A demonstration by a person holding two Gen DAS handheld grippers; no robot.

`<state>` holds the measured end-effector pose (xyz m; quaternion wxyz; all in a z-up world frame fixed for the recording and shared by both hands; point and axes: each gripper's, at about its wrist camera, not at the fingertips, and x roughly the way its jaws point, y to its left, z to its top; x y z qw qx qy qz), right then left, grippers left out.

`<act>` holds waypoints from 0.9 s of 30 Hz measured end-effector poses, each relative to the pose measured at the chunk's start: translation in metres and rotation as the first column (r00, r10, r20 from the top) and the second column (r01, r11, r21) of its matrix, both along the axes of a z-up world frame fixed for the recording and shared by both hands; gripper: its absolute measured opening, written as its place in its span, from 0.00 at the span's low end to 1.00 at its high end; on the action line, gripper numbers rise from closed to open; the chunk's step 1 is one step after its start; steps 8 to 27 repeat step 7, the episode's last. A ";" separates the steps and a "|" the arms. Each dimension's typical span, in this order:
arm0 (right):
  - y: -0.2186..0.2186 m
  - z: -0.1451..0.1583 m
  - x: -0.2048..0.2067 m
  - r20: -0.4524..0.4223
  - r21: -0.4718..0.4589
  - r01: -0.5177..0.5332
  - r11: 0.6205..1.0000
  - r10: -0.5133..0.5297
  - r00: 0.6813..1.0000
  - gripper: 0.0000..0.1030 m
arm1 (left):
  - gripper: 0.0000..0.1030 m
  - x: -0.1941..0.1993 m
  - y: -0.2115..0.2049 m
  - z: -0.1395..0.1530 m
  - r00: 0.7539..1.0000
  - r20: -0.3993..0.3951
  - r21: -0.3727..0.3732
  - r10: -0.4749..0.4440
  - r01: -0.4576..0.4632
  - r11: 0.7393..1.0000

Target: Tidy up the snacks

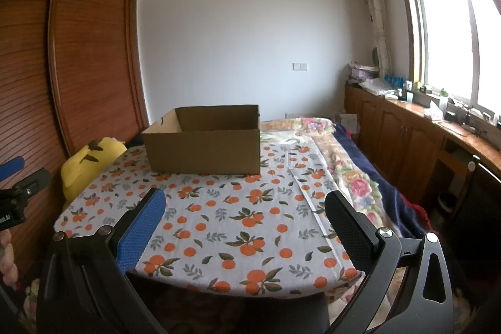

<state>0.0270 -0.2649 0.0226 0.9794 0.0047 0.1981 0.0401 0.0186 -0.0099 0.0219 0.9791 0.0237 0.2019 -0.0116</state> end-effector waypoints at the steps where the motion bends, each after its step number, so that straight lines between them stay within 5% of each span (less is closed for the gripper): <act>1: 0.000 0.000 0.000 0.001 0.000 0.000 1.000 0.000 1.000 1.00 | 0.98 0.000 0.000 0.000 1.000 0.000 0.001 0.000 0.000 1.000; 27: 0.001 0.000 0.000 0.000 -0.001 0.000 1.000 0.000 1.000 1.00 | 0.98 0.000 0.000 0.000 1.000 -0.001 0.000 -0.001 0.001 1.000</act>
